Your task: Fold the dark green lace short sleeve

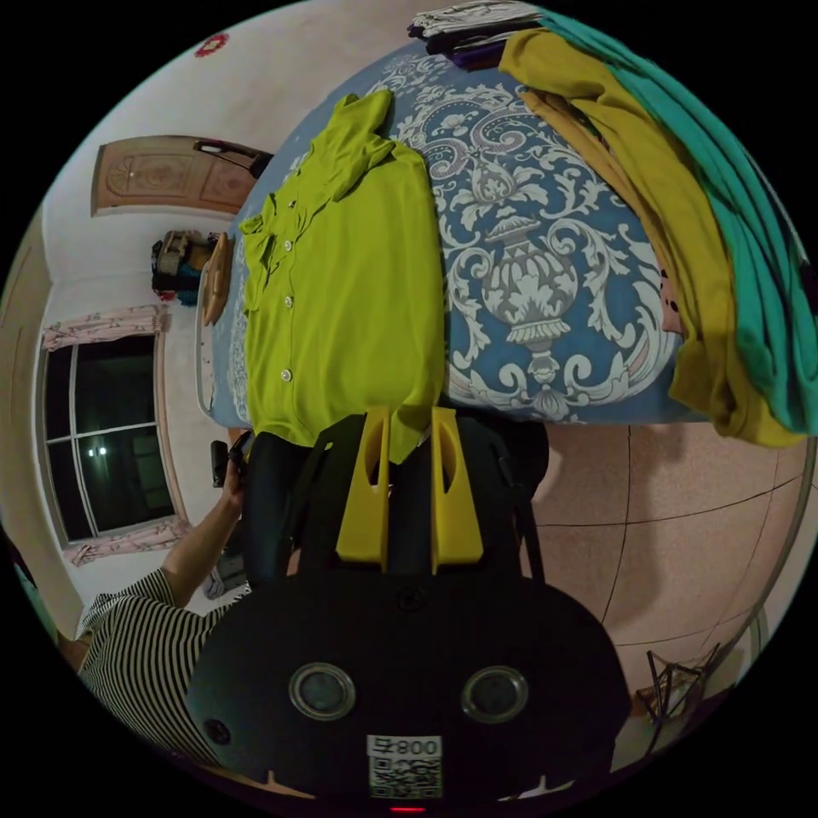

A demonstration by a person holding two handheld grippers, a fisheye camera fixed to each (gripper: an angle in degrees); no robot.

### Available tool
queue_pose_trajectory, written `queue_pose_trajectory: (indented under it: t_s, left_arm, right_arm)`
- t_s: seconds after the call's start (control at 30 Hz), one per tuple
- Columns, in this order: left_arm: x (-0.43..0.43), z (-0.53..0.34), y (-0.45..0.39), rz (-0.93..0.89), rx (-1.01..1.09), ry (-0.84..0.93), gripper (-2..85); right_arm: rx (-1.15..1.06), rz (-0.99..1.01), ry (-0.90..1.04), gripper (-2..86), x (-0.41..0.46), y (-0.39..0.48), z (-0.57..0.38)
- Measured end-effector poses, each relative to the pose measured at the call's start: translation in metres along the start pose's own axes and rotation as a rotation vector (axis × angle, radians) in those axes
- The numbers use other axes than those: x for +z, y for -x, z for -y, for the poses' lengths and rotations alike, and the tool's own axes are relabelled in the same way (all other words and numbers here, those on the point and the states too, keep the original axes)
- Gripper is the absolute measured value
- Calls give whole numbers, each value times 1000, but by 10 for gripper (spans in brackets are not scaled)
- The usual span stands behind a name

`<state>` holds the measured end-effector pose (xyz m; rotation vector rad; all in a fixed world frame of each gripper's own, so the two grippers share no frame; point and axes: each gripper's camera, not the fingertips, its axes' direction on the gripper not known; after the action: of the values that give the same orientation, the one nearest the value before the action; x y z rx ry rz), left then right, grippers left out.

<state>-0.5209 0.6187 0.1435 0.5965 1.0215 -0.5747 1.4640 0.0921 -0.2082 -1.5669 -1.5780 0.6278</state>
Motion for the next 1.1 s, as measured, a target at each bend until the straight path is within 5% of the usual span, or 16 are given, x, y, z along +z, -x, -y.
queue_pose_trajectory:
  t_s: [0.6,1.1]
  left_arm:
    - [-36,-62,10,-116,23,-33,14]
    - [-107,-130,-24,-341,159,-199,9]
  right_arm:
    - [8,-63,26,6,-55,-16,-70]
    - [-44,182,-102,2,-162,-32,-134]
